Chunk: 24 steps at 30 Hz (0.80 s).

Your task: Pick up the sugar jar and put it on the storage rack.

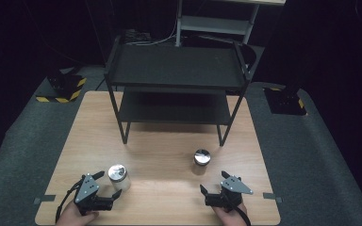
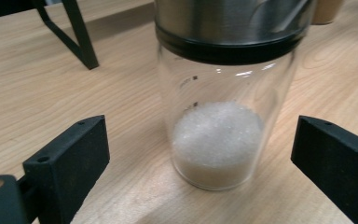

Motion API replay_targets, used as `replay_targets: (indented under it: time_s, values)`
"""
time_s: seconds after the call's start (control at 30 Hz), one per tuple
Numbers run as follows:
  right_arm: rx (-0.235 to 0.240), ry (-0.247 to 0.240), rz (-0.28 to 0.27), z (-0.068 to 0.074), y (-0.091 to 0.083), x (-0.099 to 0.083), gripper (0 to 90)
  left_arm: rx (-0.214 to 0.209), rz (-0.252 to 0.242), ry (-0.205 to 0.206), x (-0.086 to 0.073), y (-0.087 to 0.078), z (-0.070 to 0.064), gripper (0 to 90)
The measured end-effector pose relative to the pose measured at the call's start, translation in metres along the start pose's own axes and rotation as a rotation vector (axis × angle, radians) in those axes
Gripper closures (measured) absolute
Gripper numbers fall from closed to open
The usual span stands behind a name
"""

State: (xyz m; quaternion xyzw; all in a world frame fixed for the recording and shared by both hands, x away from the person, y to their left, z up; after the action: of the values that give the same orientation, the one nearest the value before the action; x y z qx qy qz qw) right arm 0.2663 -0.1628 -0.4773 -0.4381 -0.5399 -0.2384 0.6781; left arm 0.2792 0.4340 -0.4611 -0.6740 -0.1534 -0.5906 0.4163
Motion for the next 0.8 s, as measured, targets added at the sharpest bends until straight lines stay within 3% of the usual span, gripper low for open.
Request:
replay_targets:
  time_s: [0.2,0.33,0.53,0.67,0.8]
  values:
    - [0.006,-0.026,0.006,0.0020,0.0005,0.0009,0.1,-0.025,0.023,0.013,0.0025,0.0002,0.0036,3.7]
    - [0.002,-0.032,0.012,0.0031,0.0011,0.0018,0.1,-0.008,0.044,0.022,0.0051,0.0007,0.0010,3.3]
    - [0.006,-0.041,0.023,0.0036,0.0021,0.0034,0.1,-0.020,0.038,0.016,0.0040,-0.0002,0.0034,2.2]
    - [-0.016,-0.055,0.031,0.0056,0.0015,0.0039,0.1,-0.030,0.044,0.006,0.0045,0.0000,0.0055,1.9]
    - [-0.010,-0.040,0.031,0.0025,0.0011,0.0038,0.2,-0.028,0.048,0.010,0.0056,0.0013,0.0048,1.5]
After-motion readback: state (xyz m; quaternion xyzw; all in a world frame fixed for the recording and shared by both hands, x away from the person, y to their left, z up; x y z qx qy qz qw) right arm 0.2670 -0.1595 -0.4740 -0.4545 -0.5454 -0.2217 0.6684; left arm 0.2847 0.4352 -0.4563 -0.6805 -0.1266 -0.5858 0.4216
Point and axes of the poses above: each handheld gripper's, and its own axes: y roughly forward along the jaws, x roughly out of its top, z roughly to its left, the point moved 2 cm from there along y, roughly forward along the jaws, and after that the axes turned 6 degrees about -z, right-handed, at the moved point
